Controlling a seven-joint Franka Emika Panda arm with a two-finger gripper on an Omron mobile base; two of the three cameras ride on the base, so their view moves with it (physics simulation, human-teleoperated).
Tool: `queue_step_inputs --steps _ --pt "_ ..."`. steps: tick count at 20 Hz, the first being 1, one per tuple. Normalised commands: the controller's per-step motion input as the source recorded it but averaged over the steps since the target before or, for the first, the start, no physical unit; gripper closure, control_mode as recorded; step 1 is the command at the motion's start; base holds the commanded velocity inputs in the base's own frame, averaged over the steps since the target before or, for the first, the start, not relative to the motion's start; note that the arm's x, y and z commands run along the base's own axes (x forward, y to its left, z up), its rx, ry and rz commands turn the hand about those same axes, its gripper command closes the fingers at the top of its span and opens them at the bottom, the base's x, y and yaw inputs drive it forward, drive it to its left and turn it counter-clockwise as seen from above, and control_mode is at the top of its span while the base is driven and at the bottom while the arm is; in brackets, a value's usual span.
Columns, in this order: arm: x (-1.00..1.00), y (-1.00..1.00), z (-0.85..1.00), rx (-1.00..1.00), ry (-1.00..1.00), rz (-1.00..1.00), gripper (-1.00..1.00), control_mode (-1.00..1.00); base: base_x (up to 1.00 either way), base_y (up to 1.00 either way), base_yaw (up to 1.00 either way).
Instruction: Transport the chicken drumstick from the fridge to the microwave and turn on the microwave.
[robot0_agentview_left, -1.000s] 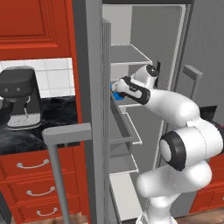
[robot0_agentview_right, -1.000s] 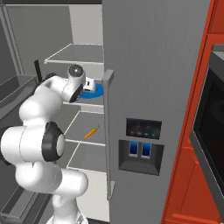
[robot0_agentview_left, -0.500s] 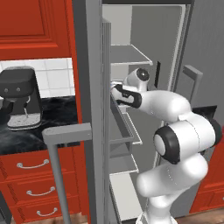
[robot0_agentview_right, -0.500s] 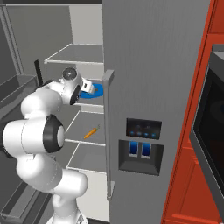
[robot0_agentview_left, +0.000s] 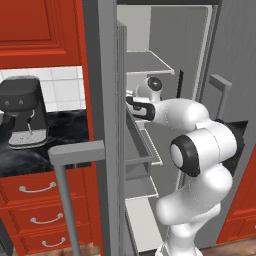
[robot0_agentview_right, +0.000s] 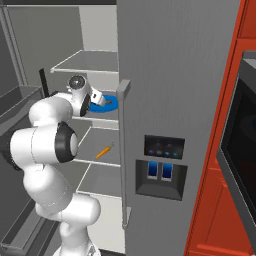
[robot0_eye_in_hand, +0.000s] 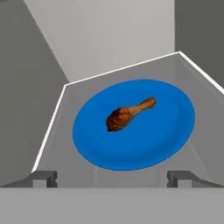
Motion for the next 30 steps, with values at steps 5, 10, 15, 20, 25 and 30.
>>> queue_step_inputs --steps 5,10,15,20,25,30 --pt "0.23 0.0 -0.08 0.01 0.0 0.0 -1.0 -1.0 0.0 0.0 0.0" --pt "0.21 0.0 -0.17 0.0 0.0 0.0 -1.0 -1.0 0.0 0.0 0.0" --pt "0.23 0.0 -0.18 0.0 0.0 0.0 -1.0 -1.0 0.0 0.0 0.0" --pt "0.28 0.0 -0.18 0.0 0.02 0.0 -1.0 -1.0 0.0 0.0 0.0" --pt "0.28 0.0 -0.1 0.0 0.0 0.0 -1.0 -1.0 0.0 0.0 0.0" --pt "0.26 0.0 -0.02 0.0 0.0 0.0 -1.0 -1.0 0.0 0.0 0.0"
